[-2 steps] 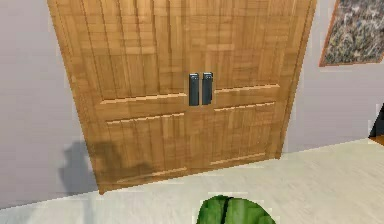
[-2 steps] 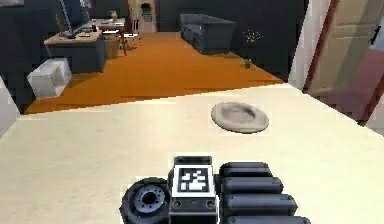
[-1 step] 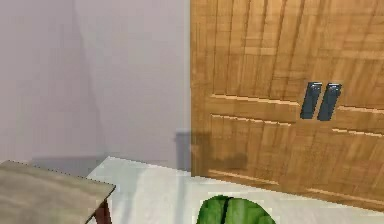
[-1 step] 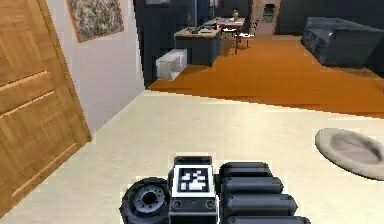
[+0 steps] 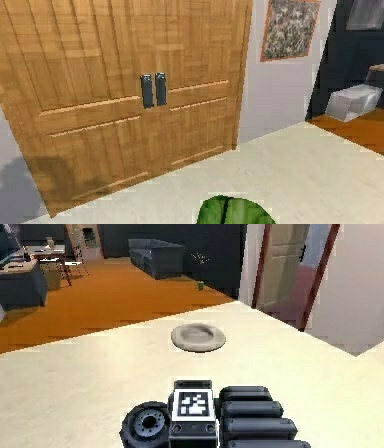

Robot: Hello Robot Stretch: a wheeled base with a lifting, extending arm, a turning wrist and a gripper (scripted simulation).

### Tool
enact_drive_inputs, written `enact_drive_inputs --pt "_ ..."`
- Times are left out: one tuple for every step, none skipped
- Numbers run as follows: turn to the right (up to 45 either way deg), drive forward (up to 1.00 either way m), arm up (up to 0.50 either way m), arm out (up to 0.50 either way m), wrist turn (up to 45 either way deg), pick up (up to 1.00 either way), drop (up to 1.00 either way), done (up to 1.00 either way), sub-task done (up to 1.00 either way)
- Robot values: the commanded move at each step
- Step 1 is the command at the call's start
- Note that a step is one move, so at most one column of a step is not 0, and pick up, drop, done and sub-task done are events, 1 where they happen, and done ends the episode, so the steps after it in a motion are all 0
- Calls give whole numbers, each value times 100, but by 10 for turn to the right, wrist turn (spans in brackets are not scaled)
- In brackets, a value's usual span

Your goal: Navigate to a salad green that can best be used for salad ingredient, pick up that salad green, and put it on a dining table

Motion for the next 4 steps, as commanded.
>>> enact_drive_inputs --pt "450 0 0 0 0 0 0 0 0" --pt "300 0 0 0 0 0 0 0 0" --pt "-450 0 0 0 0 0 0 0 0" --pt "-450 0 0 0 0 0 0 0 0"
